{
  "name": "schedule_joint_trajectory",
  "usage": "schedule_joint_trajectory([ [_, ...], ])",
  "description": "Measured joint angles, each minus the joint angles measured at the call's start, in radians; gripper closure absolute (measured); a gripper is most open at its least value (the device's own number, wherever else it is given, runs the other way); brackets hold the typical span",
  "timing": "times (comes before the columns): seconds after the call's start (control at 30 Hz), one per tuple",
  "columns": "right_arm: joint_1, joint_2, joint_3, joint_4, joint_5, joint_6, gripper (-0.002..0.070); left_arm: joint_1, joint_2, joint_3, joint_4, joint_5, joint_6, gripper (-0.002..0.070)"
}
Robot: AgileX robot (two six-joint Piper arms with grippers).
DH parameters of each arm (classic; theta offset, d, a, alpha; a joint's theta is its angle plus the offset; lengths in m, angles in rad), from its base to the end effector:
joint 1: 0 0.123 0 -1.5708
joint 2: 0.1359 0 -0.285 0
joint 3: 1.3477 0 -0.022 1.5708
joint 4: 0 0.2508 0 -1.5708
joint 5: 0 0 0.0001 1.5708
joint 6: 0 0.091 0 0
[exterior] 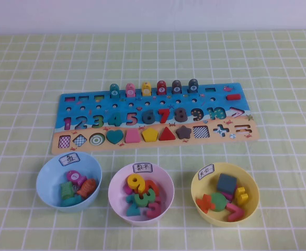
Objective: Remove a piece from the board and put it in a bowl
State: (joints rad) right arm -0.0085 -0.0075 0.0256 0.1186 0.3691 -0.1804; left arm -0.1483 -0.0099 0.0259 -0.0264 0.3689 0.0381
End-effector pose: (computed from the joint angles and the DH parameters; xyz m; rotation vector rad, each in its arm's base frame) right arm 0.0529 0.0034 0.1720 -0.0866 1.8662 -0.0141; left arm 0.0521 -0.0087 0.1718 0.1576 1.8630 -0.1020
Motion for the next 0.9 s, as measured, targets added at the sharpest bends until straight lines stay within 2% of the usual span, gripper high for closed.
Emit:
schedule_joint_trajectory([
  [0.27,0.000,0.000,0.000,0.000,0.000,0.000,0.0694,0.000,0.000,0.000,-0.001,0.000,0.000,0.0680],
  [0.57,0.000,0.000,0.000,0.000,0.000,0.000,0.0694,0.000,0.000,0.000,-0.101,-0.012,0.000,0.0680],
  [0.67,0.000,0.000,0.000,0.000,0.000,0.000,0.0694,0.000,0.000,0.000,-0.225,-0.063,-0.011,0.0680],
  [0.83,0.000,0.000,0.000,0.000,0.000,0.000,0.0694,0.000,0.000,0.000,-0.563,-0.186,-0.111,0.0680],
  [0.9,0.000,0.000,0.000,0.000,0.000,0.000,0.0694,0.000,0.000,0.000,-0.626,-0.218,-0.124,0.0680],
])
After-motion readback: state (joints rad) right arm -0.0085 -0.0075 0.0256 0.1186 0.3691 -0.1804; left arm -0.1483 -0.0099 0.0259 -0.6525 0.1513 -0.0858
